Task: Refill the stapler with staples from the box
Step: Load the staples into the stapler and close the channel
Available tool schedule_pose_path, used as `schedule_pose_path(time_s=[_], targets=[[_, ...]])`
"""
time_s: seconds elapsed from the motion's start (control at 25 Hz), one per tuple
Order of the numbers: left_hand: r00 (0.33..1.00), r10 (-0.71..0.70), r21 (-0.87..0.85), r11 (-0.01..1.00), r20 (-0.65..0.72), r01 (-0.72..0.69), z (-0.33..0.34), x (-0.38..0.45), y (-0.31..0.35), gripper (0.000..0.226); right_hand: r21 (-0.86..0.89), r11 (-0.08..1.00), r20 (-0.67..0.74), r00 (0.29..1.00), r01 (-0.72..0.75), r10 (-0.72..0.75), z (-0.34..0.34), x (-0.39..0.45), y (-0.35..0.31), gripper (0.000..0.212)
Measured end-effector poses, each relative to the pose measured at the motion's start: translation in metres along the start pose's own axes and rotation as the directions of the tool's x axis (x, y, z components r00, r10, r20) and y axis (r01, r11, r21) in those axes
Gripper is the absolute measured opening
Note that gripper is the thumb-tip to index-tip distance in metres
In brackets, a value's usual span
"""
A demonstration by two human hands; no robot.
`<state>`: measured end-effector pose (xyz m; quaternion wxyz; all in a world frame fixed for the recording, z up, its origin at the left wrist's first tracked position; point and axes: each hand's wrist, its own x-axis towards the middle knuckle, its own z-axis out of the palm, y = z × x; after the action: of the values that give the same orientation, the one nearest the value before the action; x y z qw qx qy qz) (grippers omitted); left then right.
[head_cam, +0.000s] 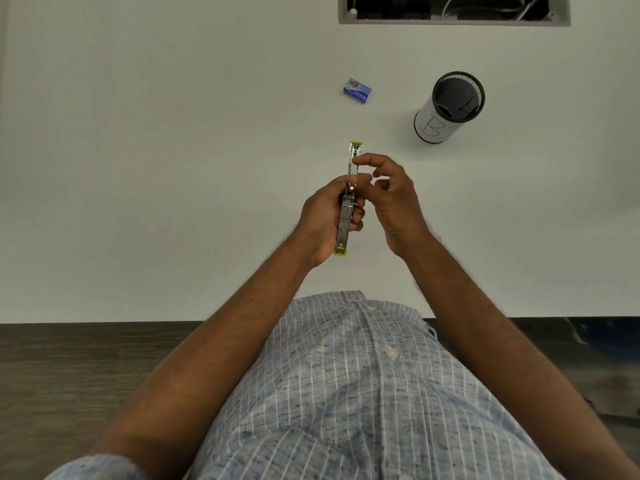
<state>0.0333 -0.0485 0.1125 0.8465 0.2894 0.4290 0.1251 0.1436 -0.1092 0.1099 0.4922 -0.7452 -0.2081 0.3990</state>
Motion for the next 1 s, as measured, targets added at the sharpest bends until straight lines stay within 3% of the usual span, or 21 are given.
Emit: schedule_pose_path(time_s=[0.44,0.64,1.0], targets=[[0.999,-0.012,0.019,1.0,0.046,0.011,-0.0092,0.002,0.0006,0.038,-0.11,0.977,0.06,0.982,0.184,-0.179,-0.0046,0.002,-0.0024,0.024],[0.998,-0.036,-0.054,0.998,0.061,0.039,-0.0093,0.0008,-0.0005,0.036,-0.152,0.972,0.083,0.982,0.179,-0.168,-0.0077,0.0037,-0.0013,0.032],[0.996,-0.078,-0.115,0.99,0.053,0.084,-0.004,0.0015,0.0014,0.029,0.042,0.994,0.098,0.99,0.101,-0.104,-0.0079,0.0029,0.0005,0.033]])
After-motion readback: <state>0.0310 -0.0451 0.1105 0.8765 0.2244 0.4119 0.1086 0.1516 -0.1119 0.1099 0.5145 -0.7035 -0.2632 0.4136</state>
